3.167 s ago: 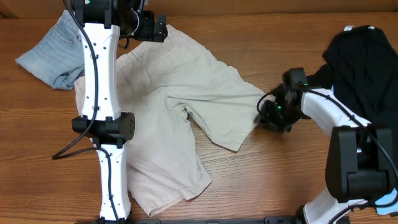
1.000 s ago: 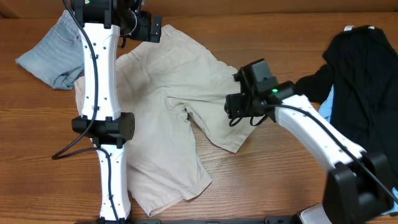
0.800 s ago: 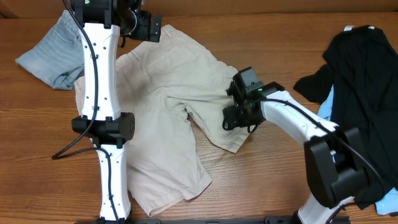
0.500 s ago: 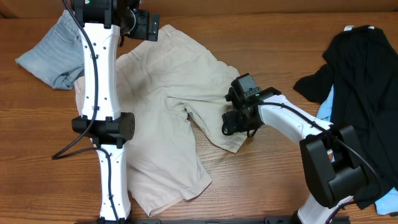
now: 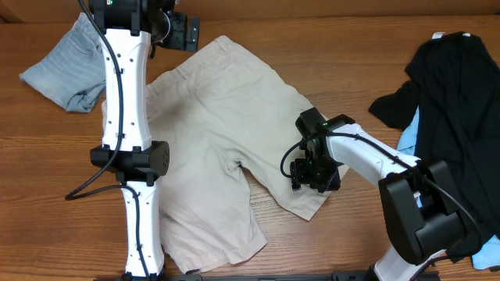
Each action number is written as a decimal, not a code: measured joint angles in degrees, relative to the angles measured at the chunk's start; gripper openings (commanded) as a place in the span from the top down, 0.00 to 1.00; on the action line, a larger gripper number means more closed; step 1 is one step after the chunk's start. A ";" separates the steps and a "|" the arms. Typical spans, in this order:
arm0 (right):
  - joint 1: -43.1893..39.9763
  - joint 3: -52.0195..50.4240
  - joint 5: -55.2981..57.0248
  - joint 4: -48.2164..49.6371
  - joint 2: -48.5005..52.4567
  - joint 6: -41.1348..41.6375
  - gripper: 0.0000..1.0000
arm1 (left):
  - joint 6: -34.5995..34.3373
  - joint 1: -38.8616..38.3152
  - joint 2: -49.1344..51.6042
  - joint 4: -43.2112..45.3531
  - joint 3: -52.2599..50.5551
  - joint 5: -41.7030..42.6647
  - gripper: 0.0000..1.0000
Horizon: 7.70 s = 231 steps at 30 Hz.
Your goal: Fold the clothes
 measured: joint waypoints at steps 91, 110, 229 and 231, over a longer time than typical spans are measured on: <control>-20.35 24.09 1.79 -12.07 -20.33 0.87 0.10 | -19.71 -14.23 -19.39 62.86 -85.15 25.77 0.00; -12.90 18.34 -2.14 -9.49 -20.33 1.11 0.10 | -13.84 -10.51 -19.17 33.24 -62.77 17.33 0.00; -24.92 37.59 12.92 32.87 28.48 -5.70 0.07 | -6.03 -4.35 -19.21 26.47 -50.03 -0.02 0.00; -25.14 41.66 12.24 27.69 29.77 -6.36 0.02 | -5.64 -4.35 -19.21 26.58 -50.03 -0.02 0.00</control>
